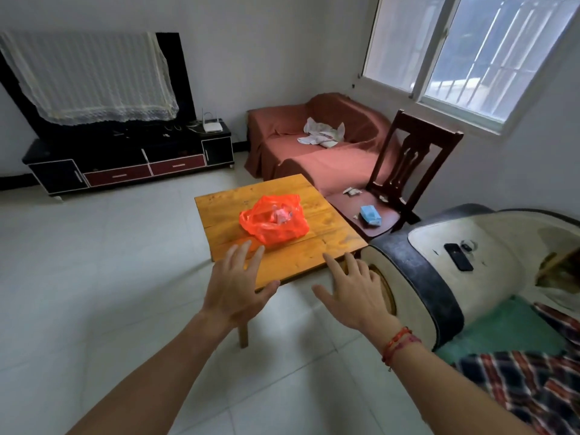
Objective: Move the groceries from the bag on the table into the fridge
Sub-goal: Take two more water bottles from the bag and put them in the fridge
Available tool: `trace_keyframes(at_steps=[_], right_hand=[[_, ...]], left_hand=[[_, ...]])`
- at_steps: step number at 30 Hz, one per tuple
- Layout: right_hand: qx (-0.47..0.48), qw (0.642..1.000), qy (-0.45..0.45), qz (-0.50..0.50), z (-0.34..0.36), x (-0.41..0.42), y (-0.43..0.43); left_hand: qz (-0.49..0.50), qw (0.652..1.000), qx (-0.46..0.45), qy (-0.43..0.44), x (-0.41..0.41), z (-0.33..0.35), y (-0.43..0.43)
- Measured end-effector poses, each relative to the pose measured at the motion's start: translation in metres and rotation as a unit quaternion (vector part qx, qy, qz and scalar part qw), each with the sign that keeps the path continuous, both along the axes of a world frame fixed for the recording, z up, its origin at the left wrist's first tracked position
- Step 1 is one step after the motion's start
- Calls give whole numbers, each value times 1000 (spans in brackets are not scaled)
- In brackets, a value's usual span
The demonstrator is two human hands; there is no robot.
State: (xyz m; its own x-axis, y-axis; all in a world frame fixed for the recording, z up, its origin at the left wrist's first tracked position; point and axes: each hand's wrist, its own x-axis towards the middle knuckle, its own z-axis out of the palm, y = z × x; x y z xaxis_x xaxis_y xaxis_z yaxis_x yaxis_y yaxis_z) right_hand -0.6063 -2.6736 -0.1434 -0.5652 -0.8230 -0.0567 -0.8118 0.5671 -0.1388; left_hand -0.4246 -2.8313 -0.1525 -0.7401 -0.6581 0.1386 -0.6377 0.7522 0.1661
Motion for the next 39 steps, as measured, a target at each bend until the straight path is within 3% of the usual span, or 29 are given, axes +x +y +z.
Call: trace_keyframes(at_steps=[13,25,39], right_hand=[[20,1000,-1,24,-33,-122,-177],[61,998,-28,6,-79,-221,-361],[114,991,-73,3,-120,-273,-443]], left_hand=[[16,999,35,-8,-119,-38,-166],[23,989,145,-29,-223,-102,-345],[37,975,206,-73,-269,-142,-413]])
